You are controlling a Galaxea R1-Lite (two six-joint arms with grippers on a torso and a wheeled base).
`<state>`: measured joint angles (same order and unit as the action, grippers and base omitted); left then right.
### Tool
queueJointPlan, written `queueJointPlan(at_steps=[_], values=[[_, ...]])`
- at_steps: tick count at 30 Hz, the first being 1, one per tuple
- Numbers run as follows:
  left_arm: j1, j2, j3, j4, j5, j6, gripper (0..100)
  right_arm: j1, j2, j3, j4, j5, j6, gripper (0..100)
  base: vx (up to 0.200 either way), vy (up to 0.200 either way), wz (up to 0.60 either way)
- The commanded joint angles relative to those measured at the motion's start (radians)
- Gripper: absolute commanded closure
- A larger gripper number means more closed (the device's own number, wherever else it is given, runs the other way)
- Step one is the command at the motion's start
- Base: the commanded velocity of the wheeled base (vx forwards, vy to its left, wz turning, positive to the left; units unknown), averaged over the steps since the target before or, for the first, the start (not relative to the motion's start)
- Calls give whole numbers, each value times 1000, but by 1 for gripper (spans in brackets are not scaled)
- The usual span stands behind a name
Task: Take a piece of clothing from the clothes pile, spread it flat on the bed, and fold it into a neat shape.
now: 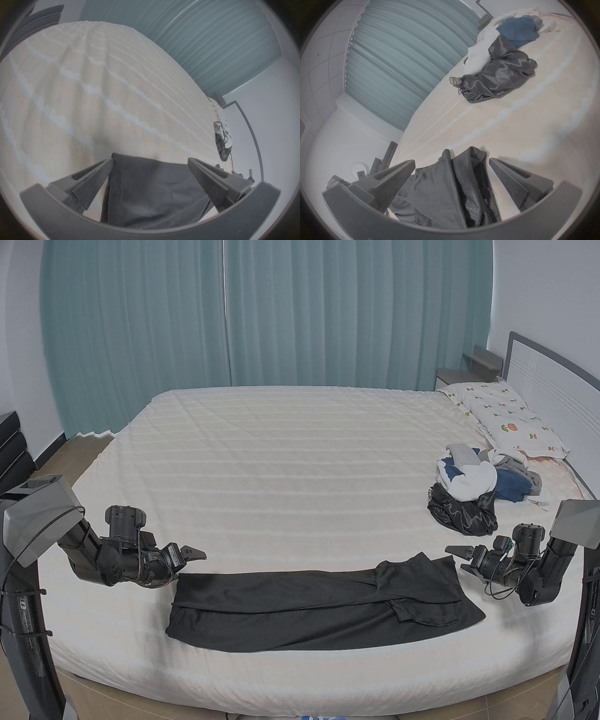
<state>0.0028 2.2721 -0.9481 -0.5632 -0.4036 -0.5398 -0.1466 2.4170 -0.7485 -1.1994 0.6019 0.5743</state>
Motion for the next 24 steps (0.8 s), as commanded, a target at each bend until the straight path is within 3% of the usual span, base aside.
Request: queueJointPlan(at_steps=[1, 14, 15, 24], values=[[3, 23, -12, 0, 16, 0, 0, 1, 17, -5, -2, 1, -1, 0, 0, 0, 0], [-3, 29, -28, 46, 26, 6, 0, 5, 22, 3, -2, -1, 1, 0, 0, 0, 0], [-3, 37, -28, 46, 31, 6, 100, 7, 24, 0, -2, -1, 1, 0, 0, 0, 0], [-1, 66, -58, 43, 81, 4, 100, 25, 48, -37, -2, -50, 1, 0, 0, 0, 0]])
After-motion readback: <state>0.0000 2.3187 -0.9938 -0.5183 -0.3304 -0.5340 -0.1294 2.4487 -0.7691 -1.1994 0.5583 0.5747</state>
